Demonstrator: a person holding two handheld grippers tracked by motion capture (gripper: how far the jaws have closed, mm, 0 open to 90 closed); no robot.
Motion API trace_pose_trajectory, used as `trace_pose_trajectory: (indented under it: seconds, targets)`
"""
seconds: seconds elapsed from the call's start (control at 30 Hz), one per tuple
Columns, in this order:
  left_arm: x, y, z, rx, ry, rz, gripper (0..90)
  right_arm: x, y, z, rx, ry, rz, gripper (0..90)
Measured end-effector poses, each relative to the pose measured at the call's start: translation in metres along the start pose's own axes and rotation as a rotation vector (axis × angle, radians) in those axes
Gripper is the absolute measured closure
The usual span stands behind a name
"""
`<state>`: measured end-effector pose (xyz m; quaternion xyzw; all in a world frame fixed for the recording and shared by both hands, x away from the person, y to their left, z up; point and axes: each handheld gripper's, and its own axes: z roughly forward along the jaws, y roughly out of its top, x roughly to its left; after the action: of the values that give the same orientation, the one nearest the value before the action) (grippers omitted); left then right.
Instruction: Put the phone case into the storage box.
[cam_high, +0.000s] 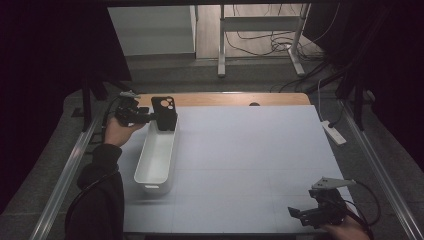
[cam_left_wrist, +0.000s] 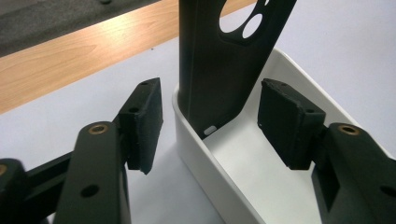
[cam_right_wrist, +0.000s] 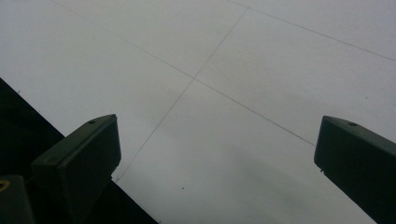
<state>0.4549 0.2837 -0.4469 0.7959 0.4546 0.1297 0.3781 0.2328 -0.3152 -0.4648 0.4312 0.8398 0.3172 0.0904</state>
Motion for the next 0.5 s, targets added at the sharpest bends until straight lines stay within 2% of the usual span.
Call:
trace_pose_trajectory:
  seconds: [0.5]
  targets:
    - [-0.0019, -0.0027, -0.0036, -0.001, 0.025, -0.026, 27.0, -0.0003, 0.0, 0.0007, 0.0, 0.003, -0.001, 0.7]
